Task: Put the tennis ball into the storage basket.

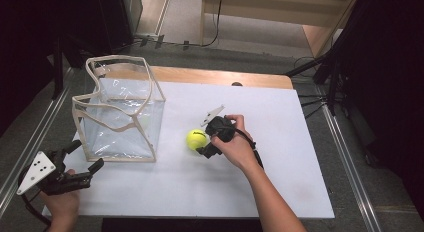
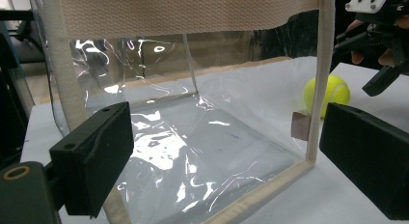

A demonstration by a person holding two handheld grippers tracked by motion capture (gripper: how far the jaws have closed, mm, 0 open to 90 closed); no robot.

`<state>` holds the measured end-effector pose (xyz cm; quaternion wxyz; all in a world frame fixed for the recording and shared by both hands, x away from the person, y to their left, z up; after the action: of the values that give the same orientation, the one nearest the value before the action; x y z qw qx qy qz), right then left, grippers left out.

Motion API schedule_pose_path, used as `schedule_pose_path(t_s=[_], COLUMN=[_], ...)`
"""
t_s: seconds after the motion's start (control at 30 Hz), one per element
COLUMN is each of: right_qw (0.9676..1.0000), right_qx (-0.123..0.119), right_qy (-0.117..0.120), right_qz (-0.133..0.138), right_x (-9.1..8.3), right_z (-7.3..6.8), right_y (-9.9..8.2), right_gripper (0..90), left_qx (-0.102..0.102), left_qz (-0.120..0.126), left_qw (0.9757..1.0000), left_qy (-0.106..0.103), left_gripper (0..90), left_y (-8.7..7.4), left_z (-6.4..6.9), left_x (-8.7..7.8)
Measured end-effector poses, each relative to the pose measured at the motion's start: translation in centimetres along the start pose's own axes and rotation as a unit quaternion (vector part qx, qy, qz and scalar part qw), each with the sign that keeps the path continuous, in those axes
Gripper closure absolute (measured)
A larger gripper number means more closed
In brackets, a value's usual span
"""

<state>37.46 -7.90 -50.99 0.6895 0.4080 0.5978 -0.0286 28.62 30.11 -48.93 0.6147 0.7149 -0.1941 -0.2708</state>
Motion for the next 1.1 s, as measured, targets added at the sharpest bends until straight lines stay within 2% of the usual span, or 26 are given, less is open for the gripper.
schedule_pose_path(t_s=[0.27,0.43,0.5,0.63,0.7,0.73,0.83,1.0,1.1], right_qw=[0.9999,0.9998,0.9997,0.9996,0.9995,0.9995,0.9993,0.9993,0.9991], right_qx=[-0.012,-0.010,-0.019,-0.014,-0.023,-0.014,-0.021,-0.006,-0.012], right_qy=[0.007,0.012,0.007,0.010,0.009,0.008,0.008,0.004,0.003], right_qz=[-0.005,-0.016,-0.016,-0.023,-0.021,-0.027,-0.028,-0.038,-0.041], right_x=[0.7,1.2,1.4,1.8,2.1,2.1,2.5,2.8,3.0], right_z=[-0.1,-0.4,-0.4,-0.5,-0.3,-0.4,-0.3,-0.5,-0.4], right_y=[0.7,1.0,1.2,1.3,1.3,1.3,1.3,1.3,1.3], right_gripper=[0.0,0.0,7.2,7.2,7.2,7.2,7.2,7.2,7.3], left_qx=[-0.001,-0.001,0.000,0.000,0.000,0.000,-0.001,0.000,-0.001], left_qz=[0.000,0.002,0.002,0.002,0.002,0.002,0.002,0.001,0.000], left_qw=[1.0000,1.0000,1.0000,1.0000,1.0000,1.0000,1.0000,1.0000,1.0000], left_qy=[0.000,-0.001,-0.001,-0.001,-0.001,-0.001,-0.001,-0.001,-0.002], left_gripper=[5.4,5.4,5.4,5.4,5.4,5.3,5.4,5.3,5.4], left_y=[0.0,0.0,0.0,0.0,0.0,0.0,0.0,0.0,0.0], left_z=[0.0,0.0,0.0,0.0,0.0,0.0,0.0,0.0,0.0], left_x=[0.0,0.0,0.0,0.0,0.0,0.0,0.0,0.0,0.0])
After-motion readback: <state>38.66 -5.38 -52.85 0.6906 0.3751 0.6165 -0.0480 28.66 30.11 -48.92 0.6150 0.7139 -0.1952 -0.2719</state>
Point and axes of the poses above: each handheld gripper's, and its own axes: x roughly forward along the jaws, y roughly out of its top, z roughly to its right, the point moved 6 cm from there along x, roughly forward along the jaws, and after that the axes turned 5 degrees about x, right-handed, at the moved point
